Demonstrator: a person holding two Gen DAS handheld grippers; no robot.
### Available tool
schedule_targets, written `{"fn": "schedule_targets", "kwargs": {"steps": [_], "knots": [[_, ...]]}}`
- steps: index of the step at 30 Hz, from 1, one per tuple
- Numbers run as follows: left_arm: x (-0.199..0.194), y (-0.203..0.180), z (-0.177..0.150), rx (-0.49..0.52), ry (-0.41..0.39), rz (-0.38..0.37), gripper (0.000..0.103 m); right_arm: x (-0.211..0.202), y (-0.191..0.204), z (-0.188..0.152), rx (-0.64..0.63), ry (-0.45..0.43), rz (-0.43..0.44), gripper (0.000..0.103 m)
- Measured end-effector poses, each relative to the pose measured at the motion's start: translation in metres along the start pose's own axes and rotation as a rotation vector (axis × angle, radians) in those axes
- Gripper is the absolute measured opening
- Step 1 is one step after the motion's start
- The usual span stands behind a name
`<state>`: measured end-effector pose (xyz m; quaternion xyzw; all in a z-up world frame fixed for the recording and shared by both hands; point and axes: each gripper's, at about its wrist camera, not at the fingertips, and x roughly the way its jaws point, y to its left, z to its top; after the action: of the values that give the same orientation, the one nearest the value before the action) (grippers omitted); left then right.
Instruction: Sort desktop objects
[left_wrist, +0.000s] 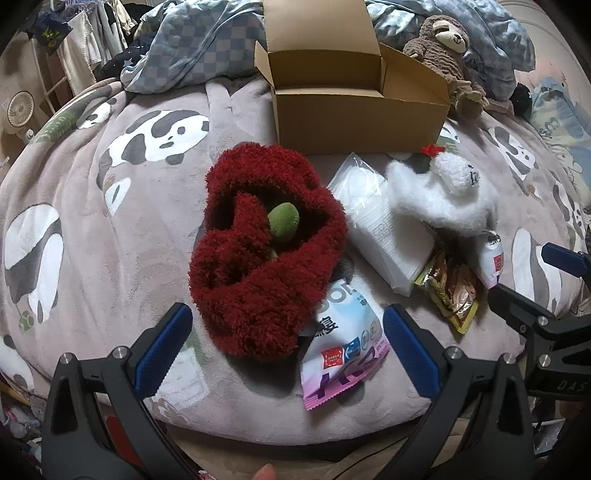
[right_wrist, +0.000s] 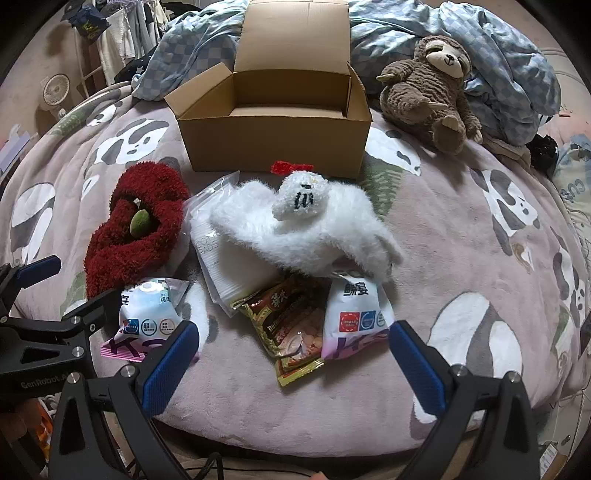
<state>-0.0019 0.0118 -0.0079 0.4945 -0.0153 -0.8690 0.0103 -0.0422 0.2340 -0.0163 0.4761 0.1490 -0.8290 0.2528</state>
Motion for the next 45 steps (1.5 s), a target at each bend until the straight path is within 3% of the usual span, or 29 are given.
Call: {"fn": "schedule_targets", "kwargs": {"steps": [45], "knots": [[0.0, -0.016, 0.003, 0.009, 0.022, 0.007, 0.103, -0.002, -0.016, -0.007, -0.002, -0.011, 0.004, 0.103]]}}
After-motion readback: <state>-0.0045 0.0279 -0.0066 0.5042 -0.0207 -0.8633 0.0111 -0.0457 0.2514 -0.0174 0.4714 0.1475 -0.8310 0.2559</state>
